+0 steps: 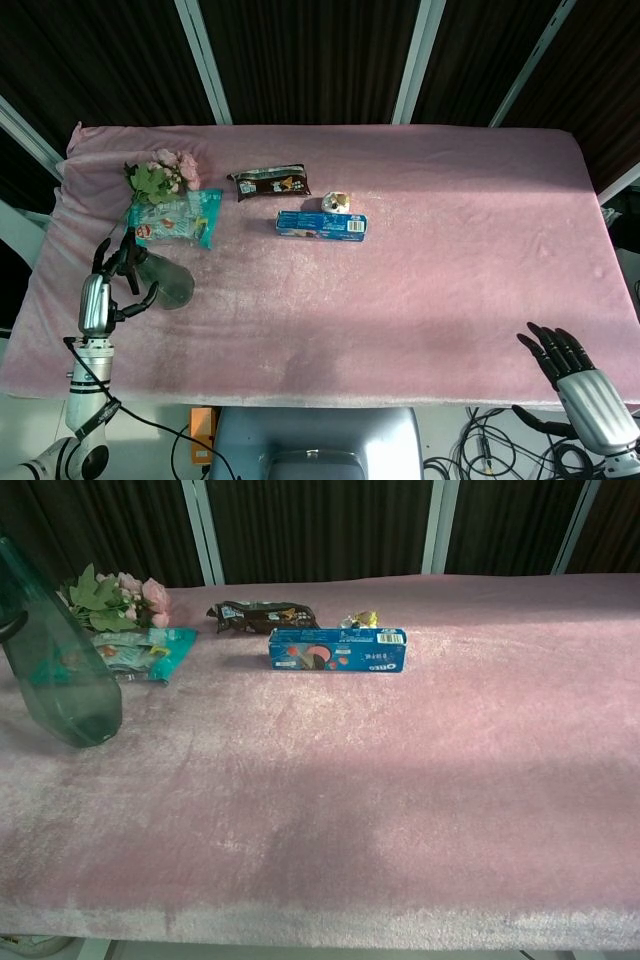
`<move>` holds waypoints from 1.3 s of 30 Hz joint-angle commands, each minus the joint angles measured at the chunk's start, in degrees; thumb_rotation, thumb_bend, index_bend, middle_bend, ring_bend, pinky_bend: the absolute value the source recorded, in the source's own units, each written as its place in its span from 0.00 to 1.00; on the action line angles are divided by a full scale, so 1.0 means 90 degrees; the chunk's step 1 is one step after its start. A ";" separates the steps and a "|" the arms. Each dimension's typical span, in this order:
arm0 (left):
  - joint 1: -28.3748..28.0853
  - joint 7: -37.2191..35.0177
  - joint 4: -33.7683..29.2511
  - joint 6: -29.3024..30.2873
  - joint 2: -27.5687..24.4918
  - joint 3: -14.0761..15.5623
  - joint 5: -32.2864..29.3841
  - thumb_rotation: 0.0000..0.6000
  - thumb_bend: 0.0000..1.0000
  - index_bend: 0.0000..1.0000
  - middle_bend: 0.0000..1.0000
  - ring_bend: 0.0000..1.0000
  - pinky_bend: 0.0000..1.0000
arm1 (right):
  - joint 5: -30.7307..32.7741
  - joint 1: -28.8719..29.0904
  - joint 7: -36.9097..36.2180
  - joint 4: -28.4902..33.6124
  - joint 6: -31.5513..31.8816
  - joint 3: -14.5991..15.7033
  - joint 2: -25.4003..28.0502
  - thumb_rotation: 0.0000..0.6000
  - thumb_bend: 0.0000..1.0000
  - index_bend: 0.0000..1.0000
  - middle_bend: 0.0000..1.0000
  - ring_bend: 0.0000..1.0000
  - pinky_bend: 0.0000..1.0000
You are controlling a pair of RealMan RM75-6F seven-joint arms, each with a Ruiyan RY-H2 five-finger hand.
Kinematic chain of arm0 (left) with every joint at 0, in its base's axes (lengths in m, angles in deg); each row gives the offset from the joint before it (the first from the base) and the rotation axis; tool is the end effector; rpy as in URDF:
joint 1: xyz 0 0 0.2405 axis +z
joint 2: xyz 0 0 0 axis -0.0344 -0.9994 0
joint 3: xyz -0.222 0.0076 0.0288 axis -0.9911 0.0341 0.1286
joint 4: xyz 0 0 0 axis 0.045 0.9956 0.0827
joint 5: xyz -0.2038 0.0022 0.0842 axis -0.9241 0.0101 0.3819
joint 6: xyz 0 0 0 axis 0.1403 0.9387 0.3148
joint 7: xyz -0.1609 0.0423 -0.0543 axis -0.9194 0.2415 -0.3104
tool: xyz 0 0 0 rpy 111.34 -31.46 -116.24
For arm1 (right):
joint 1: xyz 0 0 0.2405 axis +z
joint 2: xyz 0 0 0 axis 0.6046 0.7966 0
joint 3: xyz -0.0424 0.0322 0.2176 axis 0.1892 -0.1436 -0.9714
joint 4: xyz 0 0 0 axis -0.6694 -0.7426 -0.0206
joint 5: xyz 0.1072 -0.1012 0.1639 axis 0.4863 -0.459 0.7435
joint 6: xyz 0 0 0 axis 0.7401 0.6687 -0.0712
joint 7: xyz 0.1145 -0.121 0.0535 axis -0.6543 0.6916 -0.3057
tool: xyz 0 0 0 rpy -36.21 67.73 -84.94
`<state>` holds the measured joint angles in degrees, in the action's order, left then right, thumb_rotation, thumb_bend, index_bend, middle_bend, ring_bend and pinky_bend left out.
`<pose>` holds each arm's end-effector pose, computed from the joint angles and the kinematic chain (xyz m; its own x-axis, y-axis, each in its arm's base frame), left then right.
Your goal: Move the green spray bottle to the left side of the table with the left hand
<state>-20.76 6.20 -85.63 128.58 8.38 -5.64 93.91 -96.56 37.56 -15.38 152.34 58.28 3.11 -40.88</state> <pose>-0.2244 0.3177 0.0601 -0.2867 -0.1097 0.9517 0.9403 -0.2227 0.2575 -0.2639 -0.1387 0.1345 0.3841 -0.1839 0.9048 -0.9135 -0.2183 0.3434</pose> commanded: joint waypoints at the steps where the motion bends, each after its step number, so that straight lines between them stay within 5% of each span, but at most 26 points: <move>1: 0.0017 -0.0092 0.0382 0.0120 0.0293 0.0113 0.0275 1.00 0.55 0.75 0.80 0.39 0.00 | 0.0004 -0.0004 -0.0010 -0.0007 0.0023 -0.0012 -0.0007 1.00 0.33 0.00 0.00 0.00 0.00; 11: 0.0047 -0.0345 0.0299 -0.0154 0.0215 -0.0004 0.0208 1.00 0.55 0.72 0.76 0.35 0.00 | 0.0012 0.0002 0.0000 -0.0019 -0.0004 -0.0009 -0.0012 1.00 0.34 0.00 0.00 0.00 0.00; 23: 0.0056 -0.0520 0.0370 -0.0411 0.0101 0.0045 0.0322 1.00 0.45 0.60 0.57 0.20 0.00 | 0.0030 -0.0003 0.0011 0.0002 -0.0012 -0.0007 -0.0009 1.00 0.33 0.00 0.00 0.00 0.00; 34: 0.0061 -0.0806 0.0360 -0.0518 -0.0002 0.0051 0.0409 1.00 0.42 0.20 0.28 0.01 0.00 | 0.0017 -0.0007 -0.0016 -0.0020 0.0010 -0.0008 -0.0011 1.00 0.34 0.00 0.00 0.00 0.00; 39: 0.0070 -0.0866 0.0302 -0.0544 -0.0029 0.0018 0.0392 1.00 0.41 0.12 0.23 0.00 0.00 | 0.0011 -0.0010 -0.0007 -0.0016 0.0011 -0.0005 -0.0011 1.00 0.34 0.00 0.00 0.00 0.00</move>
<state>-20.15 -1.53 -82.86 123.73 8.15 -5.45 97.44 -96.46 37.48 -15.44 152.19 58.39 3.06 -40.98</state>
